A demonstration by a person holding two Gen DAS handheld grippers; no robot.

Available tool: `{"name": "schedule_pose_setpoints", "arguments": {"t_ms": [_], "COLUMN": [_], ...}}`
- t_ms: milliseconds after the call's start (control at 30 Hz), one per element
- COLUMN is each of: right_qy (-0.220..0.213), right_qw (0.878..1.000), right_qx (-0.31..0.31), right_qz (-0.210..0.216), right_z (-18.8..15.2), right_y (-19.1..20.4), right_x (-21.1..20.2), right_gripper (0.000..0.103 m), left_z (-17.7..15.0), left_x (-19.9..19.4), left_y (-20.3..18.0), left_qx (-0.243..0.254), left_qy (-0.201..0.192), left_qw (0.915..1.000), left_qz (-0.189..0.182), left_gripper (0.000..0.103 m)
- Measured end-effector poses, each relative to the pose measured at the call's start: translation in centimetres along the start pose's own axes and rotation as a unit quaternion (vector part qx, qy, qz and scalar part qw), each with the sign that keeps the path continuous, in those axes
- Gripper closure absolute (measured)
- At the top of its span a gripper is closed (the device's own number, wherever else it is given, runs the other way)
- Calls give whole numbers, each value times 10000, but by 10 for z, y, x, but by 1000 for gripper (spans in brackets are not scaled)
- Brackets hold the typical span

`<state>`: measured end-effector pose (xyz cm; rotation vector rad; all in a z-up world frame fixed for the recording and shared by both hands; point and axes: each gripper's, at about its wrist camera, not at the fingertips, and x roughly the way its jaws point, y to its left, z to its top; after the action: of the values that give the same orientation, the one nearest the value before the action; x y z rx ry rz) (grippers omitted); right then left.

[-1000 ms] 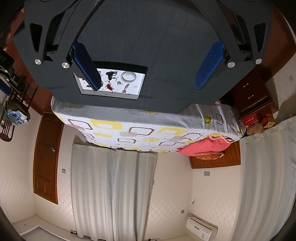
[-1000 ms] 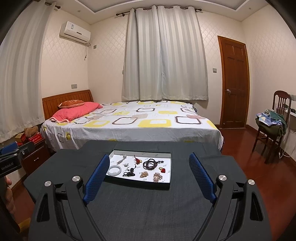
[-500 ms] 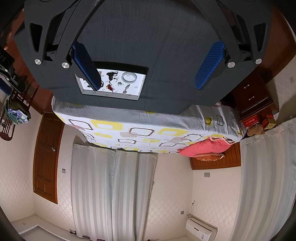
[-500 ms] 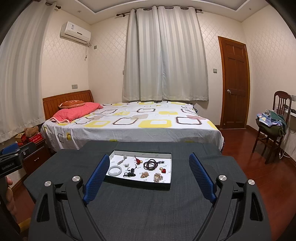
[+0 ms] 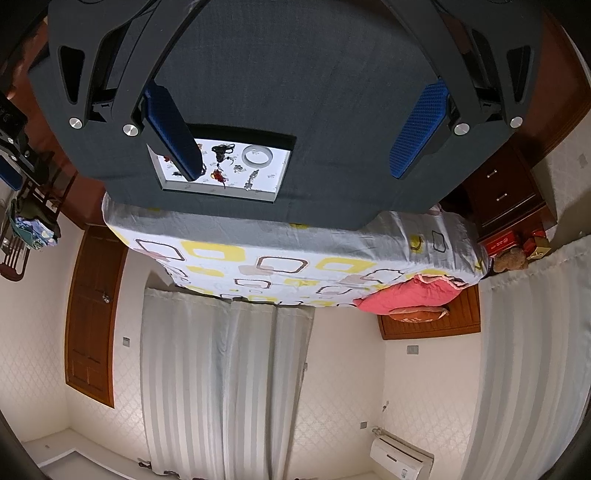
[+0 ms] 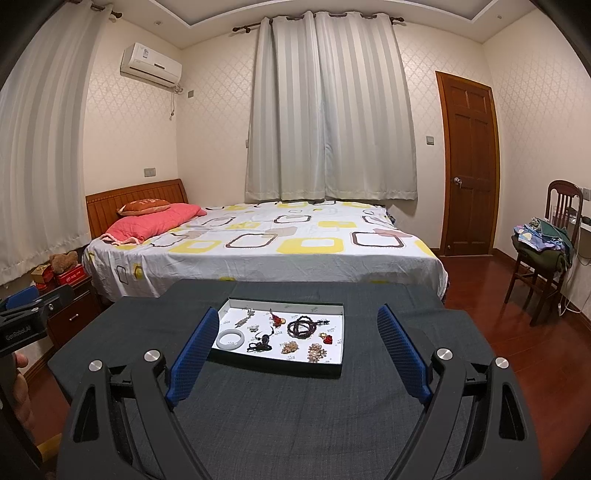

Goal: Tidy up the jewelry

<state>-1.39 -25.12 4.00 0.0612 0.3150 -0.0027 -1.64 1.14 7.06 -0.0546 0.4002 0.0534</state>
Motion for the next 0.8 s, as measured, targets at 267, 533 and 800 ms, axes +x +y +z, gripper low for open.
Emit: {"name": "schedule_pose_setpoints", "arguments": {"t_ms": [267,533,800], "right_qy": [11,17,18], "right_qw": [10000,10000,10000], "right_qx": [-8,-4,-6], "right_qz": [-7,-6,-10], "right_z": [0,-1,-1], "right_y": [0,3,4], "right_x": [0,-1,-1], "right_gripper": [18,18,18], "left_z": [0,1,0], "left_x": [2,1,3], "left_y": [4,5,4], "left_qx": [-6,-4,26], "left_qy": [53,-10,15], "left_qw": [10000,10000,10000], "left_qz": [-60,-23,-55], "left_gripper": [4,4,4]}}
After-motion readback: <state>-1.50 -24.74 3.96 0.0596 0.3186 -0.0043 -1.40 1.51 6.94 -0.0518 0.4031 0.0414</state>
